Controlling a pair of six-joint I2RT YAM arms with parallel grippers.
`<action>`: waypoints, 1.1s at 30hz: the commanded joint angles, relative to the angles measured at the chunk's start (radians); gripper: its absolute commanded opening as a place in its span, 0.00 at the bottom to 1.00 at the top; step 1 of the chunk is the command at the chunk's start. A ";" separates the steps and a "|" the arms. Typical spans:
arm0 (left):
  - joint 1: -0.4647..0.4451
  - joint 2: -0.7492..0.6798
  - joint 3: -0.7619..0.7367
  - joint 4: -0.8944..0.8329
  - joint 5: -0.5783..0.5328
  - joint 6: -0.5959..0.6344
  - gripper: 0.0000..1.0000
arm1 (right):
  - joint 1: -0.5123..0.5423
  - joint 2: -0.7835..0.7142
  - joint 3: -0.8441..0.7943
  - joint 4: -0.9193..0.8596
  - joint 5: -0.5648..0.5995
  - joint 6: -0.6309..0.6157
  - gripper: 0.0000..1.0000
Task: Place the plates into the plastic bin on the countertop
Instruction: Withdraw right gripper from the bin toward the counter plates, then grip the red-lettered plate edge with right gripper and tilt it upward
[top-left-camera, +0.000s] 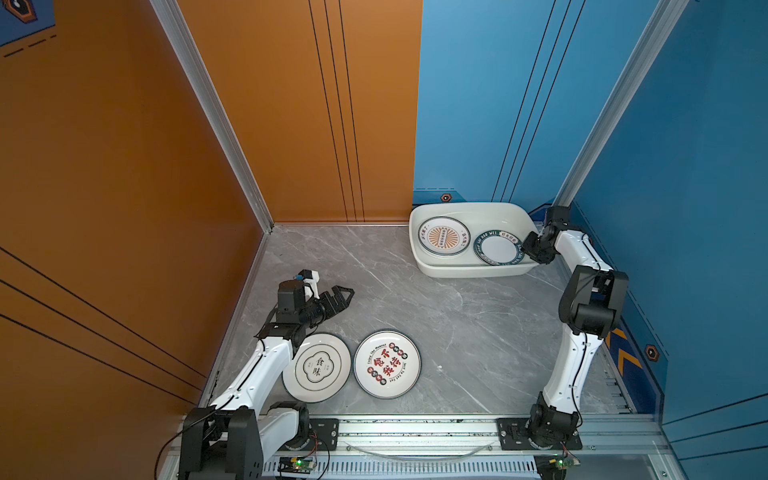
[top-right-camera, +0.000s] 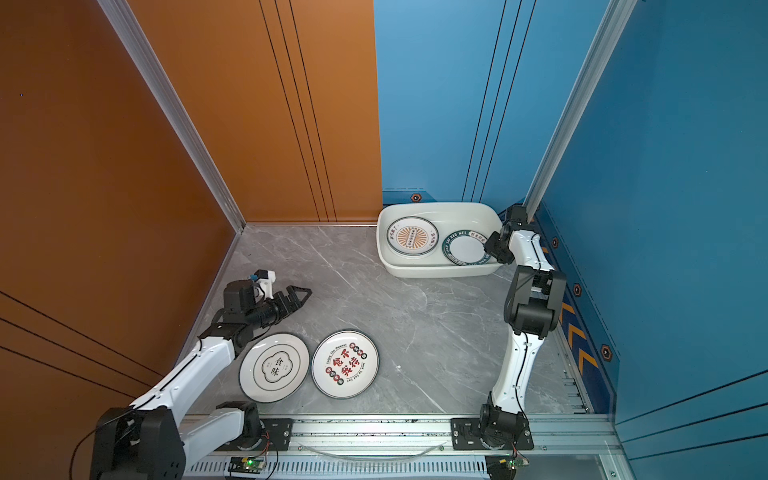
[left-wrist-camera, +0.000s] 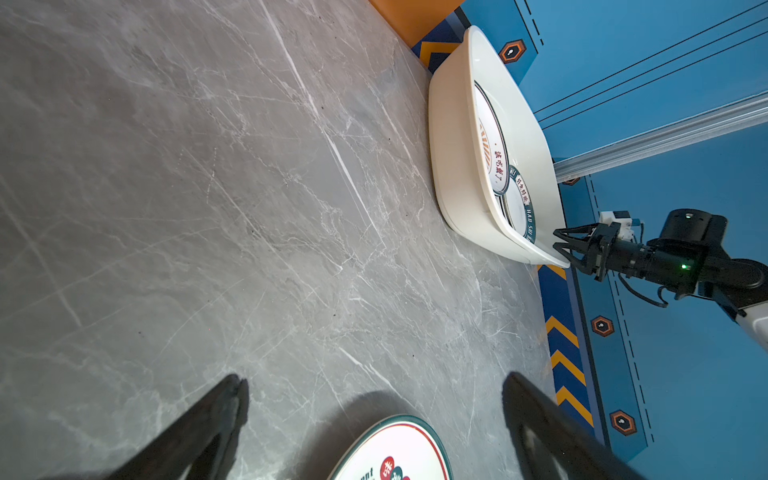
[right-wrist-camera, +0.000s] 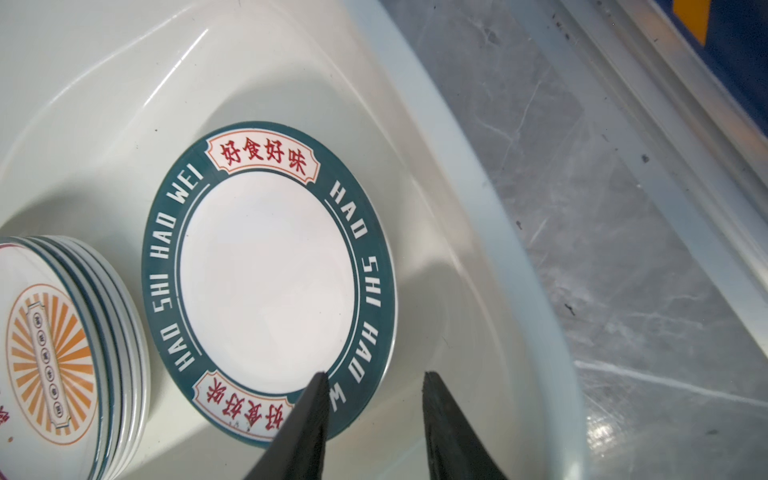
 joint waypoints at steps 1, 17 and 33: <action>-0.013 0.015 -0.002 0.014 0.028 0.014 0.98 | 0.024 -0.152 -0.040 0.029 -0.054 0.012 0.40; -0.113 0.158 0.077 -0.024 0.080 0.082 1.00 | 0.237 -0.650 -0.721 0.282 -0.347 -0.023 0.43; -0.165 0.226 0.193 -0.105 0.052 0.116 0.98 | 0.500 -0.623 -1.127 0.560 -0.704 0.007 0.54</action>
